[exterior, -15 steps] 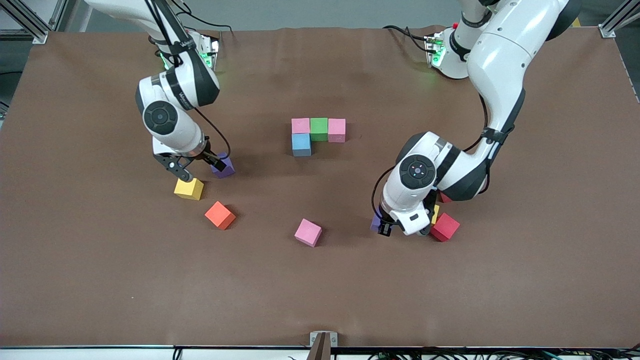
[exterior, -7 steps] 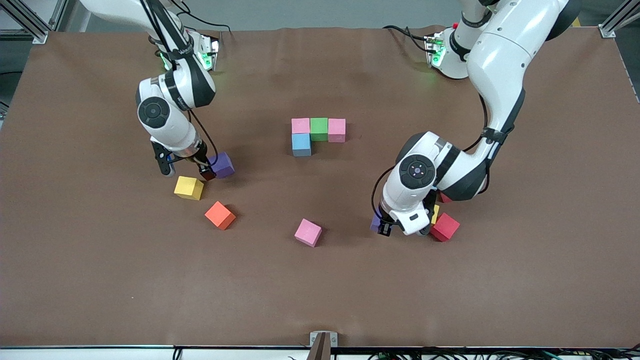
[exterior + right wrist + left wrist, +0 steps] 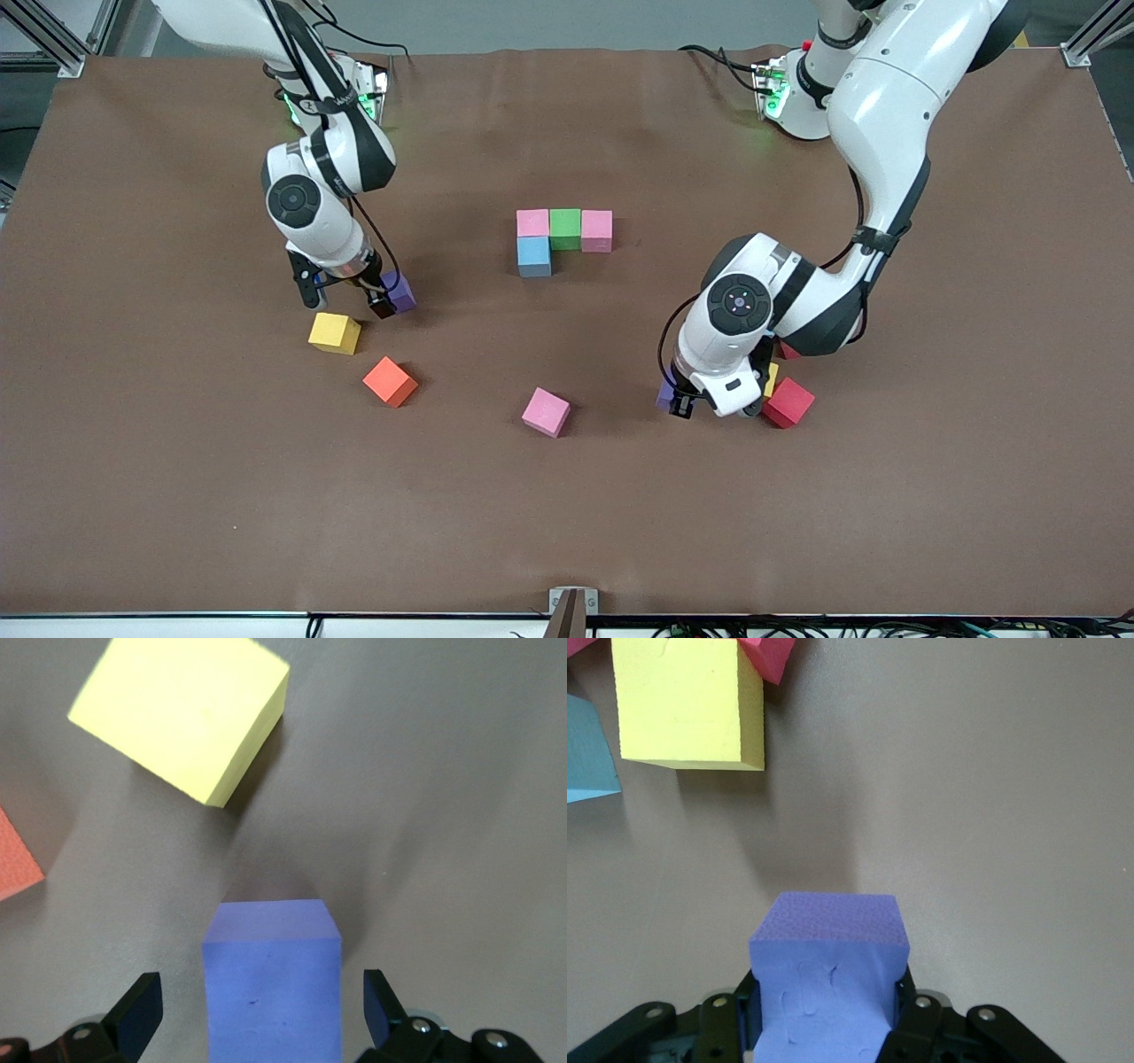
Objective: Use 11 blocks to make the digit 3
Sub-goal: 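Move the right gripper to the purple cube beside the yellow cube, then close the right gripper on the purple cube and lift it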
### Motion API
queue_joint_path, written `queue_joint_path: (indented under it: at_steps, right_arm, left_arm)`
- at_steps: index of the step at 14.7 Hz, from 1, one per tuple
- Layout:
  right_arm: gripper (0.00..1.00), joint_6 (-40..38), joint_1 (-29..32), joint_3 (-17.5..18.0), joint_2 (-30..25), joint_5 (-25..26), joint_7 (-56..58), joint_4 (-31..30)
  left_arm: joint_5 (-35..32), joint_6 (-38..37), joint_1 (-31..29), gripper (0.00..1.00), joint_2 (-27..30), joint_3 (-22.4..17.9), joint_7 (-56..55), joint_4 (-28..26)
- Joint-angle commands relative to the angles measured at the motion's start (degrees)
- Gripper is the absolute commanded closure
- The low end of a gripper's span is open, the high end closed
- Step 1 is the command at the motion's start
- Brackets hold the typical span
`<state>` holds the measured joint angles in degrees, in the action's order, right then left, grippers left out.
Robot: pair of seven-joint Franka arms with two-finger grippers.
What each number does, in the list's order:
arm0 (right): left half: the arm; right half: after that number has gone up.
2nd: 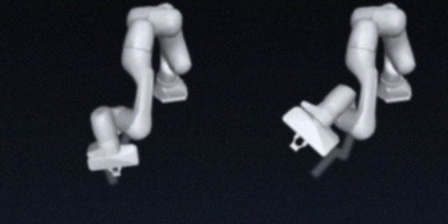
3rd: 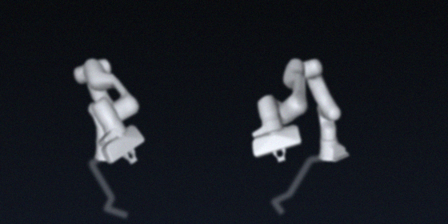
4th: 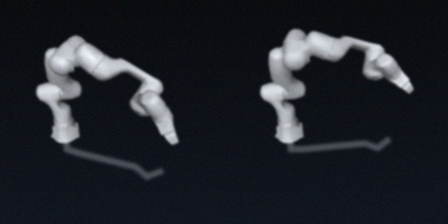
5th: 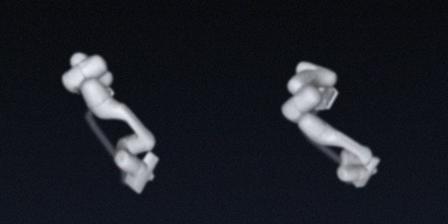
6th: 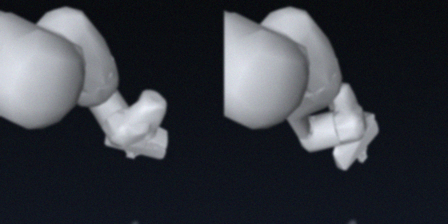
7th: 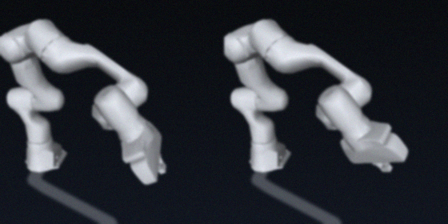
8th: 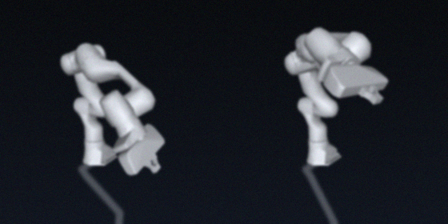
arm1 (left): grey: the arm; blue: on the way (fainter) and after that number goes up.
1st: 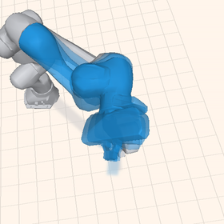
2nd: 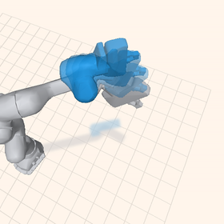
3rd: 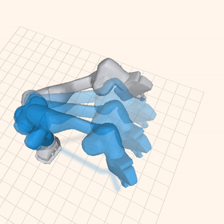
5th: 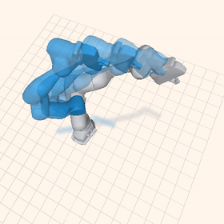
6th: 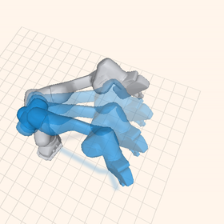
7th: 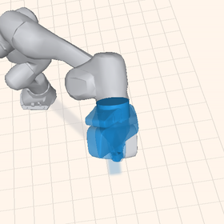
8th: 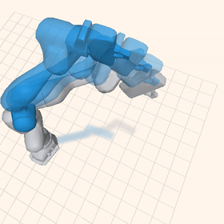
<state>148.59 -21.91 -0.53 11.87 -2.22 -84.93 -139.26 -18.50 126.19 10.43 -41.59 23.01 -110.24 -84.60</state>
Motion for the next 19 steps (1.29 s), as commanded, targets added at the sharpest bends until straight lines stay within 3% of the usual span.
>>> queue_joint_path:
  at_steps: [1,4,8,9,11,12,19]
  right_arm:
    - [0.0,1.8,-0.8,0.1,1.0,-1.1,0.0,-0.9]
    - [0.06,1.4,-1.2,0.1,1.0,-1.1,0.4,-0.9]
    - [0.3,0.7,-1.2,0.1,0.9,-1.0,2.2,-0.9]
    - [0.42,0.0,-1.1,0.1,0.9,-1.0,2.6,-0.8]
    - [0.84,-0.2,-1.0,0.1,0.7,-1.0,2.6,-0.7]
    - [0.97,-0.8,-1.4,0.1,0.8,-1.0,2.7,-0.3]
    - [1.0,-2.6,-11.3,0.2,1.9,-0.8,11.3,6.7]
  left_arm:
    - [0.7,-1.1,0.0,0.68,0.7,0.1,0.0,0.1]
    - [0.7,-1.1,0.0,0.68,0.7,0.1,-0.1,0.1]
    - [0.7,-1.1,0.3,0.68,0.7,0.1,-0.1,0.1]
    - [0.7,-1.1,0.3,0.68,0.6,0.1,-0.1,0.1]
    - [0.7,-1.1,0.2,0.68,0.7,0.1,-0.1,0.1]
    - [0.7,-1.1,0.2,0.68,0.7,0.1,-0.1,0.1]
    - [0.7,-1.1,0.1,0.68,0.7,0.1,-0.1,0.1]
